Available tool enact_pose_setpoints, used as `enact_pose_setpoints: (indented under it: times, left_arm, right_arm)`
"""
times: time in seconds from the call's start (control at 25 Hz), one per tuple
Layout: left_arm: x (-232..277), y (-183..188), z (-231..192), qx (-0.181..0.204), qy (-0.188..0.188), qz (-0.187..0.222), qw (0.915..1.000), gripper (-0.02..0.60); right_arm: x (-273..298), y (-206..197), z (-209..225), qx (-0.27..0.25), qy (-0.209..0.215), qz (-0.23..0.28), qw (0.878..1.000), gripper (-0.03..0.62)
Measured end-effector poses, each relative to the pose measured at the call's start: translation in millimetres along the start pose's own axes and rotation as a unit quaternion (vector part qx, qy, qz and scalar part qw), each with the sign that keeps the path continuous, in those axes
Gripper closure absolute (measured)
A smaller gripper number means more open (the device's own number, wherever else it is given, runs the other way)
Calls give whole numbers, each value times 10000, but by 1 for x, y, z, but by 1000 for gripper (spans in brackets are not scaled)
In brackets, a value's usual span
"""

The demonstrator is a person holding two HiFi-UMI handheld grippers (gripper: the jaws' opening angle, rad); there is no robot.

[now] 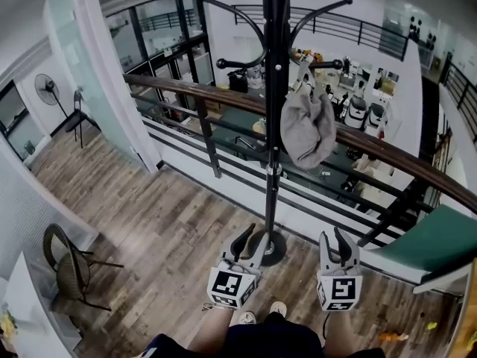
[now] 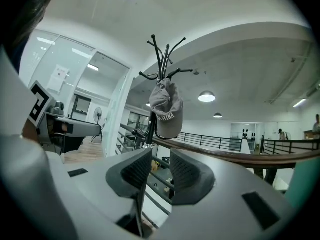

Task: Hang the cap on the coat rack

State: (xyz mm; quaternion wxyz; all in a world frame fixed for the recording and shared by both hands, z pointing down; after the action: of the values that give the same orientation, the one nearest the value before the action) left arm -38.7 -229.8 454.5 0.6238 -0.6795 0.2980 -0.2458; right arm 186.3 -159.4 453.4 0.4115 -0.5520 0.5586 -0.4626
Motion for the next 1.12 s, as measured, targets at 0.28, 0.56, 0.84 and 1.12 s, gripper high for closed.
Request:
enact_pose_setpoints:
  times: [0.28, 0.56, 0.84, 1.12]
  left_arm:
    - [-1, -1, 5, -2, -201, -10, 9998, 578]
    - [-2, -6, 1, 282, -21, -260, 9993, 580]
    - [1, -8, 2, 314, -12, -228, 9992, 580]
    - [0, -9, -2, 334, 51, -273, 9991, 580]
  right_arm:
    - [4, 4, -9, 70, 213, 122, 9997, 585]
    - [7, 10, -18, -202, 222, 128, 9995, 586]
    - [8, 11, -21, -392, 270, 34, 9989, 586]
    - [6, 8, -11, -516, 186, -6, 9985, 586]
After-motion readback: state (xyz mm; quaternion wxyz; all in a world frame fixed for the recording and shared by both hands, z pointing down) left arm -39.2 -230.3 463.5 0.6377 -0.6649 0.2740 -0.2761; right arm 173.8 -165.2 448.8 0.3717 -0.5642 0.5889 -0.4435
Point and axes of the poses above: the fingertips, and each gripper's own axes: x forward along the fingers, z to its right, y out of its top, the point moved 8 cm from there along -x, backward along the fingers, and after that the axes turned 3 degrees about -x, right-handed, at the moved point
